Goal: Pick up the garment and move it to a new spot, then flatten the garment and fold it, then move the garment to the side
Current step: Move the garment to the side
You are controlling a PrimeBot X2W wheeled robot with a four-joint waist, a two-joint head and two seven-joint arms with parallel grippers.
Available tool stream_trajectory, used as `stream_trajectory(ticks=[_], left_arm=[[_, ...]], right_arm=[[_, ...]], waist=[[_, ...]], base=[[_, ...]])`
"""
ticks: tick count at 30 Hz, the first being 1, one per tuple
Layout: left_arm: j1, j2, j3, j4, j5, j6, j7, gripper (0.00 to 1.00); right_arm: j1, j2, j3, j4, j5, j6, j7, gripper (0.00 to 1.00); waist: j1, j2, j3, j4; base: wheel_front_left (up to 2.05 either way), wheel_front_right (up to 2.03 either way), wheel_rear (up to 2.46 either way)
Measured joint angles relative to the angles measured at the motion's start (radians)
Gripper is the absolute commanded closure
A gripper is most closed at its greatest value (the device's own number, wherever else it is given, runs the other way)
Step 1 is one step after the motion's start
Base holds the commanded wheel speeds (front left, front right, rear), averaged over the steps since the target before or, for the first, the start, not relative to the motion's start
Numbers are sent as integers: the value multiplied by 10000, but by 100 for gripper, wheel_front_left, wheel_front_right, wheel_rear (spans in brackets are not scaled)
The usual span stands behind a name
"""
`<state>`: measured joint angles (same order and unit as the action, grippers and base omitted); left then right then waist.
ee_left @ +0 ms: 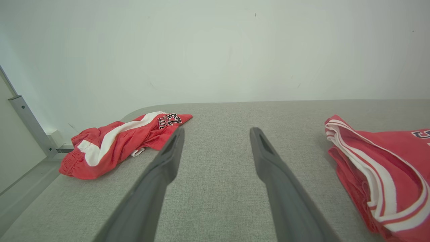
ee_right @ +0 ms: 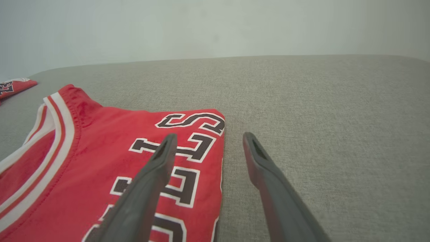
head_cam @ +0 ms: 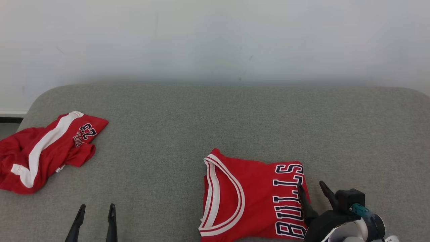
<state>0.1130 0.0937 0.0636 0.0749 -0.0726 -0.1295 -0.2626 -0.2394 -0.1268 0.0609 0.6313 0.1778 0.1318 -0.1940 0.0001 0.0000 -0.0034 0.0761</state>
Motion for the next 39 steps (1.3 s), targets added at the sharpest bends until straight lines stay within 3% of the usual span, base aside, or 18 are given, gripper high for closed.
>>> stream_trajectory(ticks=[9,11,16,23,32,39], left_arm=[[-338,-56,-221,92,-157,-13,0,0],[-384,-56,-221,117,-163,-13,0,0],[-498,-77,-180,161,-171,-13,0,0],[-753,-94,-431,142,-278,-13,2,0],[-1773,35,-886,-209,-454,-13,0,0],[-2194,249,-604,-694,-445,-13,2,0]], right_arm=[[-811,105,353,2428,282,0,-100,0],[-989,130,546,2671,470,0,-155,100],[-1548,8,1097,3057,686,0,-276,100],[-3398,-732,1756,3126,1097,0,-351,100],[-5288,-2784,2169,3384,1317,0,-343,100],[-6523,-3998,2332,3553,1273,0,-263,100]], waist=[[1,1,499,269],[0,1,547,294],[0,2,574,212],[0,1,895,13],[0,2,1959,-130],[1,2,2974,-387]], base=[[0,0,0],[0,0,0],[0,0,0],[0,0,0],[0,0,0],[0,0,0]])
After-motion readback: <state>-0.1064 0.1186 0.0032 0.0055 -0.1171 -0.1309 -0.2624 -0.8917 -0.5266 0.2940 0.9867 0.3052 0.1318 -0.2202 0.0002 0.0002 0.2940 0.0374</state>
